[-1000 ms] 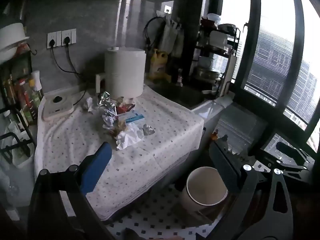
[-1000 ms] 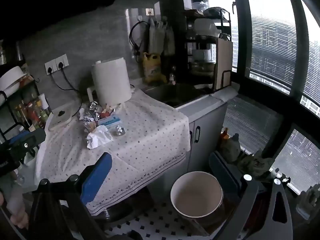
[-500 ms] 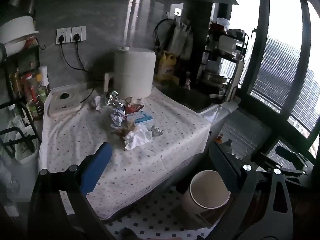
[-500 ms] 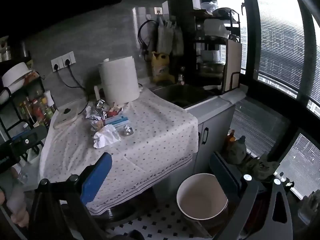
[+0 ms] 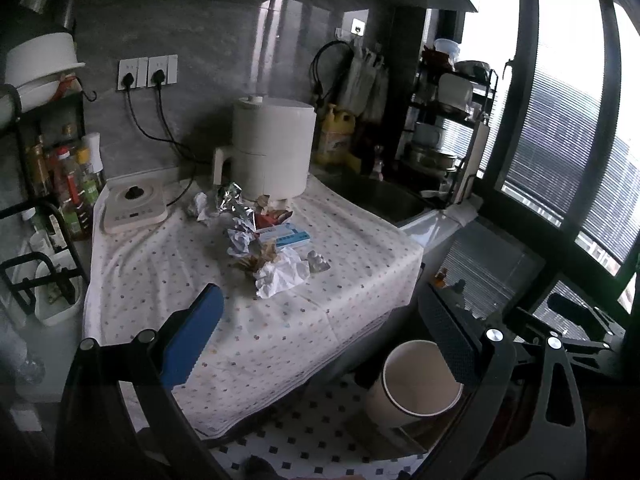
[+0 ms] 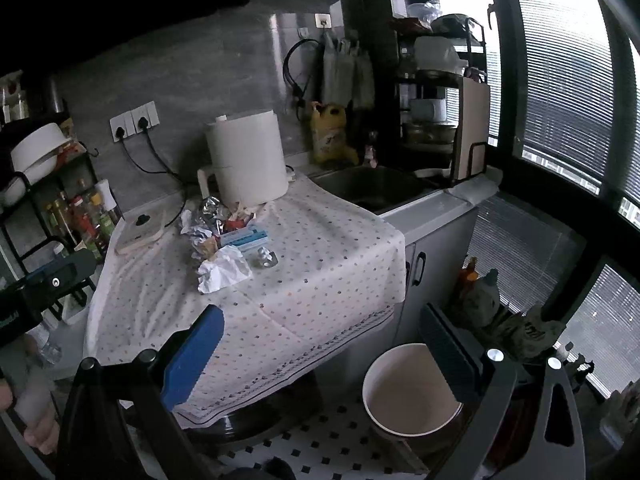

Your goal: Collect trash

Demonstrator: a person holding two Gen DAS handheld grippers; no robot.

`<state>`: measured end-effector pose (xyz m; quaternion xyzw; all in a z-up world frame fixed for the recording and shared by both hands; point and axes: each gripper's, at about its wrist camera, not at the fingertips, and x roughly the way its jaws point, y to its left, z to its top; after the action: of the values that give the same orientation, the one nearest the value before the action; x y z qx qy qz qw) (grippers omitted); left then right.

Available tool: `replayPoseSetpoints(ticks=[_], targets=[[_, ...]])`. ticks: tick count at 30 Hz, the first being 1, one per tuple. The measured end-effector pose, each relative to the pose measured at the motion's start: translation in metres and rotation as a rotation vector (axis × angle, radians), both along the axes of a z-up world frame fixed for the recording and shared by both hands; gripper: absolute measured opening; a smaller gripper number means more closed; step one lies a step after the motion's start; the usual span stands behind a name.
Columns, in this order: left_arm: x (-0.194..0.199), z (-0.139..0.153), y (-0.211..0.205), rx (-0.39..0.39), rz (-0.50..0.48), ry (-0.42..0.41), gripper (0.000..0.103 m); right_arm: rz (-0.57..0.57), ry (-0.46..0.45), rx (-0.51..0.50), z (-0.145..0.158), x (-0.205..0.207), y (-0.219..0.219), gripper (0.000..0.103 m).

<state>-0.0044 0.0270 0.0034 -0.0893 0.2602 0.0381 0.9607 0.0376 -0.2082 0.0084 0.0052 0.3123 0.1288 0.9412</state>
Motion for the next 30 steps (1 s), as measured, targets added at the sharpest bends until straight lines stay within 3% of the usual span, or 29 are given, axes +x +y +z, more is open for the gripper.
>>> replayPoseSetpoints(ticks=[30], targets=[[-0.004,0.0033,0.001,0.003,0.007,0.0,0.097,-0.008,-0.009,0.009,0.0042,0.0043,-0.0039,0.095]])
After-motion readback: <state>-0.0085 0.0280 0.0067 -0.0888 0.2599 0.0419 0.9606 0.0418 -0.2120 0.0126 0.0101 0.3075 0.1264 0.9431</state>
